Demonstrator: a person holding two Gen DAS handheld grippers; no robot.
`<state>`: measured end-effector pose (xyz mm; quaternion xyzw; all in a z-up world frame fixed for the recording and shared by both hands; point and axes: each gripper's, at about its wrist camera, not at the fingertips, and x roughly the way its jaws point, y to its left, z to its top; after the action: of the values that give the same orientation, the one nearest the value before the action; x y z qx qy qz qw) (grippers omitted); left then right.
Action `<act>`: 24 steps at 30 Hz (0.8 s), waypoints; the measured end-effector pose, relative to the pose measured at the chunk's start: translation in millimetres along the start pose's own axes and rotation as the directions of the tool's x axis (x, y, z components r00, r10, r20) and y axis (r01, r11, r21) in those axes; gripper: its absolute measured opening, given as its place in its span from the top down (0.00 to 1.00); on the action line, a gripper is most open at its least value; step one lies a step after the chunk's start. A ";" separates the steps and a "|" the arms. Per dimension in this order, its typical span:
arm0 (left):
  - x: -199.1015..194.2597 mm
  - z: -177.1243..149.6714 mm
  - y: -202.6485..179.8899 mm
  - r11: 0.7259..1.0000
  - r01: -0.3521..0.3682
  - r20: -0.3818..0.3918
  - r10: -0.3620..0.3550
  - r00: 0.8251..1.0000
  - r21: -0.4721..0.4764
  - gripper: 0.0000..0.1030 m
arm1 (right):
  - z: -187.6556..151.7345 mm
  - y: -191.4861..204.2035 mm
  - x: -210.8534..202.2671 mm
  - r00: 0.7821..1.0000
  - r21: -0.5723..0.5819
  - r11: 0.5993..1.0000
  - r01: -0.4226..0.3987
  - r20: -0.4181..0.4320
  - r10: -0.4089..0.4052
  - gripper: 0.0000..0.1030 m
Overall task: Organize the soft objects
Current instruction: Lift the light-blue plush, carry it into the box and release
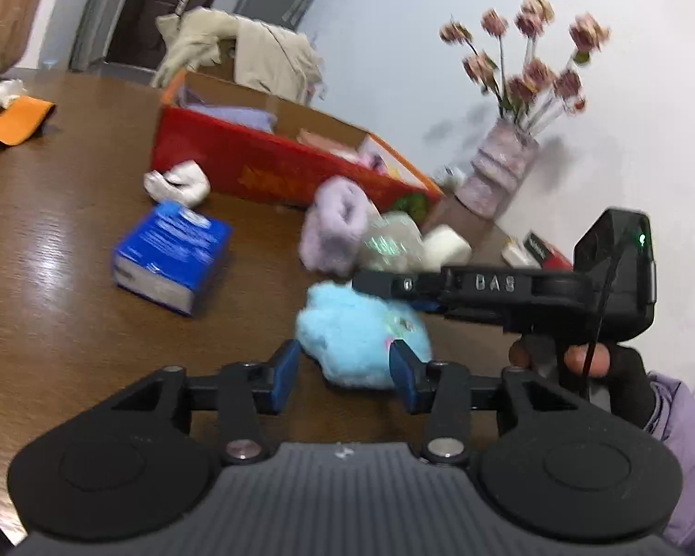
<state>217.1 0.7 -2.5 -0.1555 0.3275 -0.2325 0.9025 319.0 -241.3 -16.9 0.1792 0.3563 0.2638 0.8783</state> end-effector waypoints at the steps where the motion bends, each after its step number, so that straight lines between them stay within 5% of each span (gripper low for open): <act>1: 3.7 -1.3 -2.6 1.000 -0.004 -0.019 0.004 1.000 -0.004 0.58 | -4.1 -0.9 -3.8 1.000 0.012 1.000 0.017 0.018 -0.017 0.79; 8: 24.7 -5.6 -9.1 0.979 0.129 -0.051 -0.139 0.989 -0.161 0.55 | -28.4 -10.8 -27.6 0.987 0.160 0.983 0.093 0.117 -0.112 0.80; 17: 36.0 -2.8 1.7 0.954 0.135 -0.026 -0.147 0.989 -0.269 0.64 | -33.4 -13.6 -30.1 0.986 0.176 0.980 0.089 0.125 -0.112 0.80; 24: 33.8 4.2 22.3 0.927 0.111 0.030 -0.108 0.994 -0.357 0.86 | -41.1 -3.7 -33.6 0.992 0.153 0.986 0.064 0.100 -0.080 0.80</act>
<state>249.8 2.4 -26.7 -0.3365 0.3507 -0.2182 0.8463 270.3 -258.9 -29.0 0.2453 0.3342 0.1946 0.8890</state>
